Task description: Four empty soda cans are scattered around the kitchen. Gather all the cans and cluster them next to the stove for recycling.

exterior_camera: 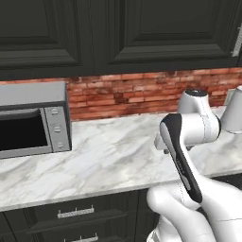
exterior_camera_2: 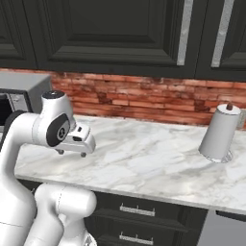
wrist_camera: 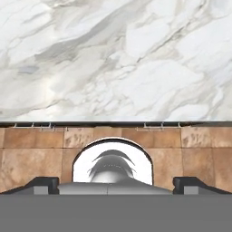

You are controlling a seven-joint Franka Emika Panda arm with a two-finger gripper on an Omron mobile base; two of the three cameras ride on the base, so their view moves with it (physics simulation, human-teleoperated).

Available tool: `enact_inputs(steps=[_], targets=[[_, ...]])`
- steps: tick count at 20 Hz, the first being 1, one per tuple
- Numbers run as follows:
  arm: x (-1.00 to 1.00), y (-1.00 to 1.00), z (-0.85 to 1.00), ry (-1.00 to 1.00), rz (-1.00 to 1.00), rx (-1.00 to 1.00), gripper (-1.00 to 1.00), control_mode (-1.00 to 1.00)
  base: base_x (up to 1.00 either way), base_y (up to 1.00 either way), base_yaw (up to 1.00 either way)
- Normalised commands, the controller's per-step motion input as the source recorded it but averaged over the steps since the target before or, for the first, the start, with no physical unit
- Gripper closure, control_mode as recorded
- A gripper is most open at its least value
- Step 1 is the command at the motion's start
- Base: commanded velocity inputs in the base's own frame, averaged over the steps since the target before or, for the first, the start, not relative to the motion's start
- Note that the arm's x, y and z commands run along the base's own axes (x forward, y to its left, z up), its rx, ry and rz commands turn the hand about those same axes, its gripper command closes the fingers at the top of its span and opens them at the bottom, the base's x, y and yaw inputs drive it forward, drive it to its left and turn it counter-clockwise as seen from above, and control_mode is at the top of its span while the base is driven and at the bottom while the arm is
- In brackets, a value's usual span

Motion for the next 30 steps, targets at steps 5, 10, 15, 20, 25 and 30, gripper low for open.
enact_inputs(steps=[5,10,15,20,25,30], targets=[[0.00,0.00,0.00,0.00,0.00,0.00,-1.00,1.00,-0.47,0.90,0.00],[0.00,0.00,0.00,0.00,0.00,0.00,-1.00,1.00,-0.10,1.00,0.00],[0.00,0.00,0.00,0.00,0.00,0.00,-1.00,1.00,0.00,1.00,0.00],[0.00,0.00,0.00,0.00,0.00,0.00,-1.00,1.00,0.05,0.92,0.00],[0.00,0.00,0.00,0.00,0.00,0.00,-1.00,1.00,0.23,0.58,0.00],[0.00,0.00,0.00,0.00,0.00,0.00,-1.00,1.00,0.36,0.22,0.00]])
